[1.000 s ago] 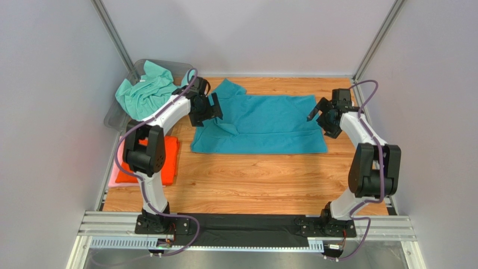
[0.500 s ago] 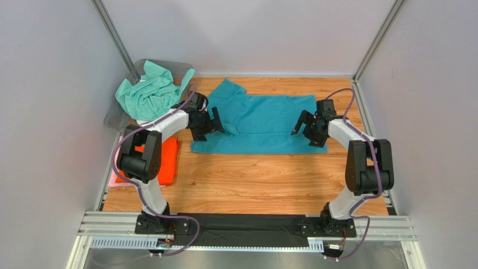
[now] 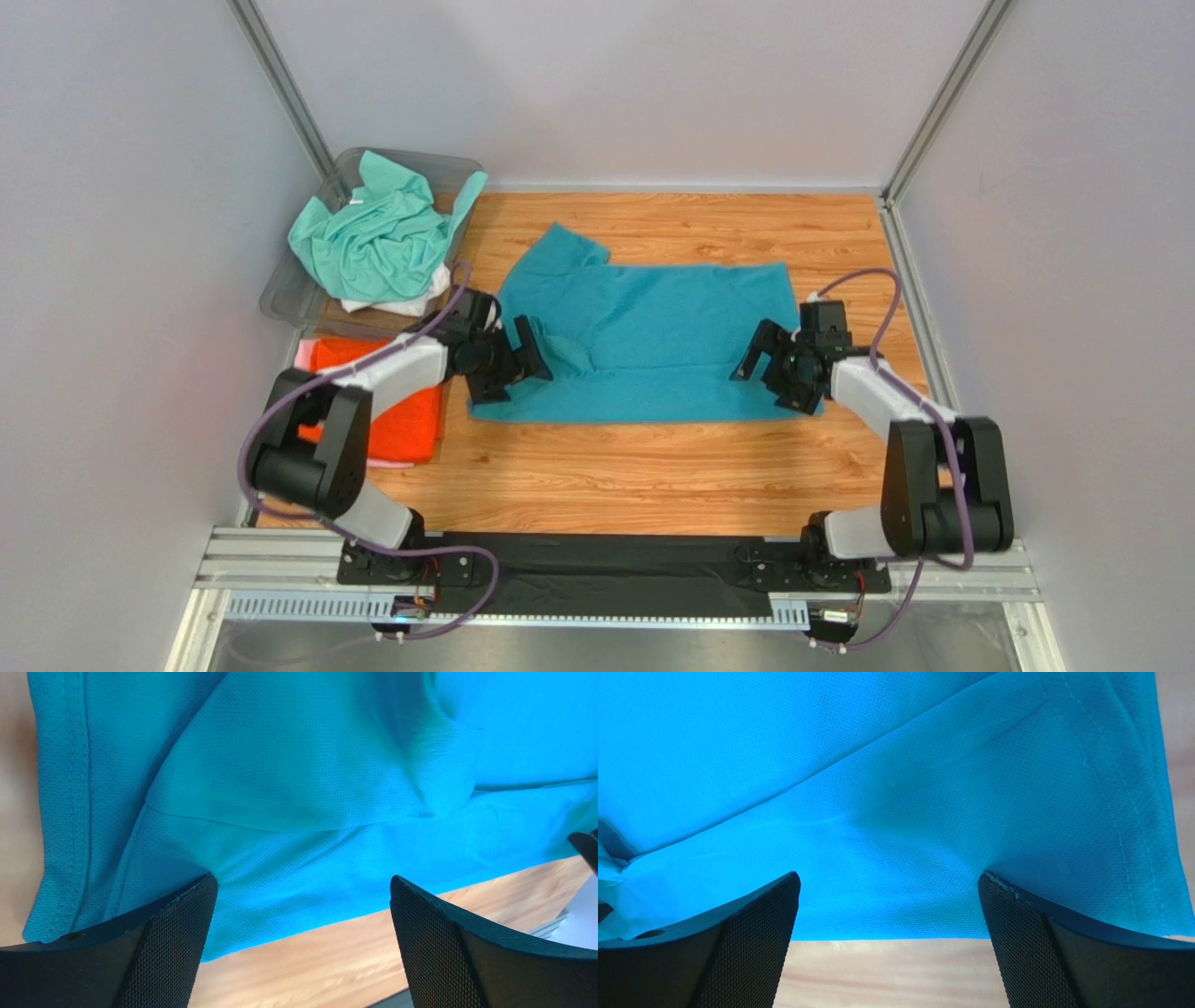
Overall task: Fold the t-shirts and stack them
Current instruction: Fold the tshirt
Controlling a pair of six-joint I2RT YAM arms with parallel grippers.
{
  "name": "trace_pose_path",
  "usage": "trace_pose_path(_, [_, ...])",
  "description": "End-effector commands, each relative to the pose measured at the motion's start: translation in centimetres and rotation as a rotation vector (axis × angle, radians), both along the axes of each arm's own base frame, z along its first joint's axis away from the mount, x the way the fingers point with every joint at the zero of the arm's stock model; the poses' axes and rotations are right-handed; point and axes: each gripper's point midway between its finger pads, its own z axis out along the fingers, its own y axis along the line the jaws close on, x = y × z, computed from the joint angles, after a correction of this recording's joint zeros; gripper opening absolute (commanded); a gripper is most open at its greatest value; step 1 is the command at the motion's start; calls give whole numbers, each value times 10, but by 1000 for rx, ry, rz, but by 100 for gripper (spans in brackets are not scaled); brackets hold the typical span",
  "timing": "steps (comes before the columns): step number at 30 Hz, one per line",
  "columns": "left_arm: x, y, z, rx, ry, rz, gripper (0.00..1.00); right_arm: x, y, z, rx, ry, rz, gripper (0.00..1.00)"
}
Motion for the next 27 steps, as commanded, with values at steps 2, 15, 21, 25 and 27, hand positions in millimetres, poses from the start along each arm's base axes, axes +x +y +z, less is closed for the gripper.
trace_pose_path(2, [-72, 20, -9, 77, 78, -21, 100, -75, 9, -10, -3, 143, 35, 100])
trace_pose_path(15, [-88, 19, 33, 57, -78, 15, 100, -62, 180, 110, 196, -251, 604, 100])
trace_pose_path(21, [-98, 23, 12, 74, -18, 22, 100, -37, 267, 94, 213, -169, 711, 92])
trace_pose_path(25, [-107, 28, -1, 92, 14, 27, 100, -28, 307, 76, 229, -113, 752, 75])
trace_pose_path(27, [-112, 31, -7, 98, 28, 35, 100, -27, 319, 59, 223, -74, 760, 70])
